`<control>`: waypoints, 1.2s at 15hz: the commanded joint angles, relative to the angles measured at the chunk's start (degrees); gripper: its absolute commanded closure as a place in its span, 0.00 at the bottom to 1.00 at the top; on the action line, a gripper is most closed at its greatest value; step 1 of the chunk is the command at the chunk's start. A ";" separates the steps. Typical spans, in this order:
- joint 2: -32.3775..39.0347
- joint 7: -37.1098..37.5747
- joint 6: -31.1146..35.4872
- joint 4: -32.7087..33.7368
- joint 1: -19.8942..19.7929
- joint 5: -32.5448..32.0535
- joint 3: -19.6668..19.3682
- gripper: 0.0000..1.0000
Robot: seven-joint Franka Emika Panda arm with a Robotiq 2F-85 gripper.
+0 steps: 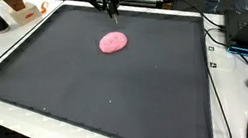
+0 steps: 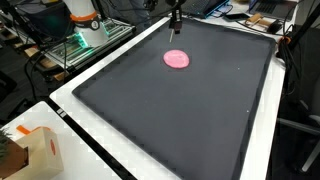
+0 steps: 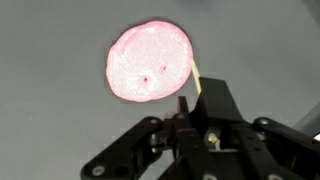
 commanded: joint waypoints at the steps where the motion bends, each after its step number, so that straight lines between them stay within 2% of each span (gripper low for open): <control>1: 0.79 -3.14 2.21 -1.58 -1.11 1.65 0.22 0.94; 8: 2.91 -7.32 9.22 -2.91 -2.68 3.11 0.49 0.94; 12: 4.25 -11.01 12.39 -3.02 -3.63 6.23 0.93 0.94; 18: 5.92 -16.63 13.81 -2.67 -5.11 12.48 2.03 0.94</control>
